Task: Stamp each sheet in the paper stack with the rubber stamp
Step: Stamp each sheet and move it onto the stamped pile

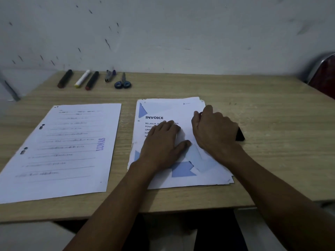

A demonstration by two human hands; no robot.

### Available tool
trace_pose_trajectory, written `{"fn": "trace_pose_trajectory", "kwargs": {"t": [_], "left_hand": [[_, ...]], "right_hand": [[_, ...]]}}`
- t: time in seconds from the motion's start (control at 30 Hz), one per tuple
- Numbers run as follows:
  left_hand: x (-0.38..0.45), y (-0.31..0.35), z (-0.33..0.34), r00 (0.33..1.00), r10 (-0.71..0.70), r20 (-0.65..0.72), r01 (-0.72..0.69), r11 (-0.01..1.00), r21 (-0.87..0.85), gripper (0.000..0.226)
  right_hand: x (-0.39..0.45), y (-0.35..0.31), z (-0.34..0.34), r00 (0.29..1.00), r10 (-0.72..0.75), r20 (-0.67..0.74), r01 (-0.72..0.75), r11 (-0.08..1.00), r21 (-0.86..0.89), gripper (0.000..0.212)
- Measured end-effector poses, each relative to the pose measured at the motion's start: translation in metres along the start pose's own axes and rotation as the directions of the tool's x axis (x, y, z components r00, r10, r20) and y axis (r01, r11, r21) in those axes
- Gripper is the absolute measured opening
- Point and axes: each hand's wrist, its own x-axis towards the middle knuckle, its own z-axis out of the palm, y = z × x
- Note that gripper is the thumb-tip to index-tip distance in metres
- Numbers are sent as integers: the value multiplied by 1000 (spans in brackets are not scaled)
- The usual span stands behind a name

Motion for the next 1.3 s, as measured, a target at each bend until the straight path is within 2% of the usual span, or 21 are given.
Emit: {"fn": "trace_pose_trajectory", "kwargs": {"t": [0.1,0.27,0.53,0.63,0.7,0.77,1.0,1.3], "left_hand": [[0,0,0,1000,-2,-5,2,1000,-6,57],[0,1,0,1000,-14,23,14,1000,-4,59],[-1,2,-4,999,-15,31,15,1000,-16,51],[-1,4,-5,1000,-20,18,20,999,-25,59],[-1,3,-4,1000,-19,16,19,999,-27,64],[-1,1,-2,1000,-18,18,18,999,-27,66],[0,-1,0,1000,-21,7,22,999,-35,69],[0,1,-1,1000,-22,-5,22,999,-45,70]], "right_hand": [[1,1,-1,1000,-17,17,16,999,31,41],[-1,-2,-2,999,-39,26,38,999,18,38],[5,12,-10,993,-3,116,-6,997,76,51],[9,20,-15,980,52,191,-103,959,263,52],[13,33,-19,975,150,163,-203,898,390,52],[19,50,-21,963,245,113,-269,854,444,52],[35,97,-31,912,382,149,-407,796,449,46],[27,98,-24,909,353,222,-416,794,443,42]]}}
